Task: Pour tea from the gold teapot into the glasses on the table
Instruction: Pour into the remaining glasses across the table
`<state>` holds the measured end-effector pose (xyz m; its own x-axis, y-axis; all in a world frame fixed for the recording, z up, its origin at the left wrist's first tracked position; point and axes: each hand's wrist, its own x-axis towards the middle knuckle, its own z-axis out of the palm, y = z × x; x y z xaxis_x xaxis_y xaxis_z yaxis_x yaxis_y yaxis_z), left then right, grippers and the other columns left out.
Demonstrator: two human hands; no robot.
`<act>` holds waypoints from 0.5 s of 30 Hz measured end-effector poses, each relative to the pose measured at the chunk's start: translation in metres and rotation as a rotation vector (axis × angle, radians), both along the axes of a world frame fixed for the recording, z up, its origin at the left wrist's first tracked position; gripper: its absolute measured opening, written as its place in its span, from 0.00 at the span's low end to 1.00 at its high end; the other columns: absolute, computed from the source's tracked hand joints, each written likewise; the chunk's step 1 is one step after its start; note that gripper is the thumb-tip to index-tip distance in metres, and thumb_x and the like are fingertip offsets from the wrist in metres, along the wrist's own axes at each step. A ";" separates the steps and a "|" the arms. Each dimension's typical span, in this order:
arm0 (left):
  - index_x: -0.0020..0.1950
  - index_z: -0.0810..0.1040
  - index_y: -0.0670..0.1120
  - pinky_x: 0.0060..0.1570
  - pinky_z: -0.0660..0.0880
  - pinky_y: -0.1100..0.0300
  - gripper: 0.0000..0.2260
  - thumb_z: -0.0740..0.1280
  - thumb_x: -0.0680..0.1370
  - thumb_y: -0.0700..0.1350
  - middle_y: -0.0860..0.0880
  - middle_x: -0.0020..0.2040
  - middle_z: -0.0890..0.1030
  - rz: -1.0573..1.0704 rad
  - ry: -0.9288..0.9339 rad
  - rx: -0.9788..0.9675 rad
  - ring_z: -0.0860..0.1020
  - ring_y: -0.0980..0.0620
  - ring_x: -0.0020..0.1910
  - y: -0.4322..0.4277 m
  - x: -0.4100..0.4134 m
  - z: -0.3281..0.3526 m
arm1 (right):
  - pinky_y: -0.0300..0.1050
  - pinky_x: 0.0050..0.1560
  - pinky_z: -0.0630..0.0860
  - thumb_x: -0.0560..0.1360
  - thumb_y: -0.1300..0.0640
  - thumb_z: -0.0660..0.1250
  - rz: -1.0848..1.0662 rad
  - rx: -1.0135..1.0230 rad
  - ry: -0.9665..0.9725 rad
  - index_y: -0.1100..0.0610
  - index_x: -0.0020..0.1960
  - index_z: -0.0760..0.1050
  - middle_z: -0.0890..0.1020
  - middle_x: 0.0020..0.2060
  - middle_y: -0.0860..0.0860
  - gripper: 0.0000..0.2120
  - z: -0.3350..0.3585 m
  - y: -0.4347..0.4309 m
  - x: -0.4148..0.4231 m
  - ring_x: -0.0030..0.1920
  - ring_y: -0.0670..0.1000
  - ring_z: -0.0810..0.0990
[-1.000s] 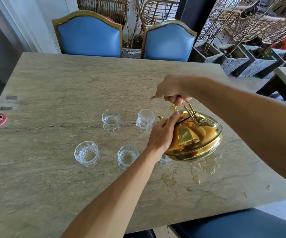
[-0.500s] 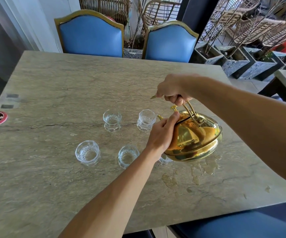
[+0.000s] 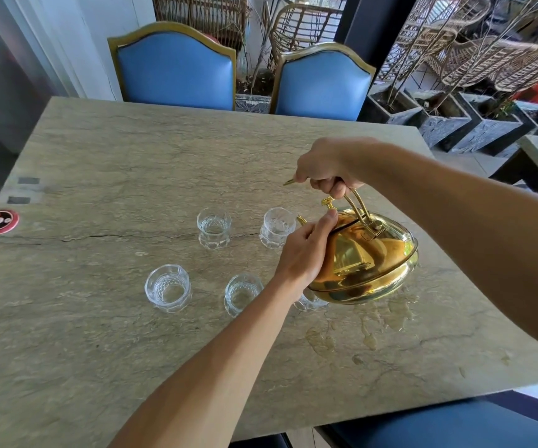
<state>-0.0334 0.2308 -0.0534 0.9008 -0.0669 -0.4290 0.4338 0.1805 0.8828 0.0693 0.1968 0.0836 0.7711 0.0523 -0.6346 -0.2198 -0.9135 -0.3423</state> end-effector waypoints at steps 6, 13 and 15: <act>0.58 0.87 0.46 0.63 0.83 0.45 0.33 0.65 0.72 0.72 0.44 0.53 0.90 -0.009 -0.008 0.000 0.89 0.45 0.54 0.000 0.000 0.001 | 0.38 0.24 0.58 0.81 0.60 0.61 -0.007 0.000 -0.006 0.60 0.43 0.70 0.66 0.25 0.51 0.08 0.001 -0.001 0.000 0.24 0.48 0.60; 0.58 0.87 0.44 0.62 0.83 0.44 0.35 0.64 0.72 0.73 0.42 0.52 0.90 -0.013 -0.019 0.034 0.89 0.44 0.54 -0.001 0.000 -0.002 | 0.36 0.21 0.59 0.81 0.60 0.61 -0.019 0.027 -0.016 0.60 0.42 0.71 0.66 0.25 0.51 0.09 0.001 -0.005 -0.003 0.23 0.47 0.61; 0.57 0.87 0.45 0.62 0.83 0.46 0.34 0.64 0.72 0.73 0.43 0.52 0.90 -0.018 -0.027 0.044 0.89 0.45 0.53 -0.001 0.000 -0.002 | 0.36 0.21 0.59 0.81 0.60 0.61 -0.030 0.041 -0.023 0.60 0.42 0.71 0.67 0.25 0.51 0.09 0.001 -0.006 -0.004 0.23 0.47 0.62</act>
<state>-0.0330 0.2297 -0.0559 0.9111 -0.0646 -0.4071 0.4121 0.1332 0.9013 0.0655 0.1905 0.0846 0.7871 0.0548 -0.6144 -0.2383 -0.8917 -0.3847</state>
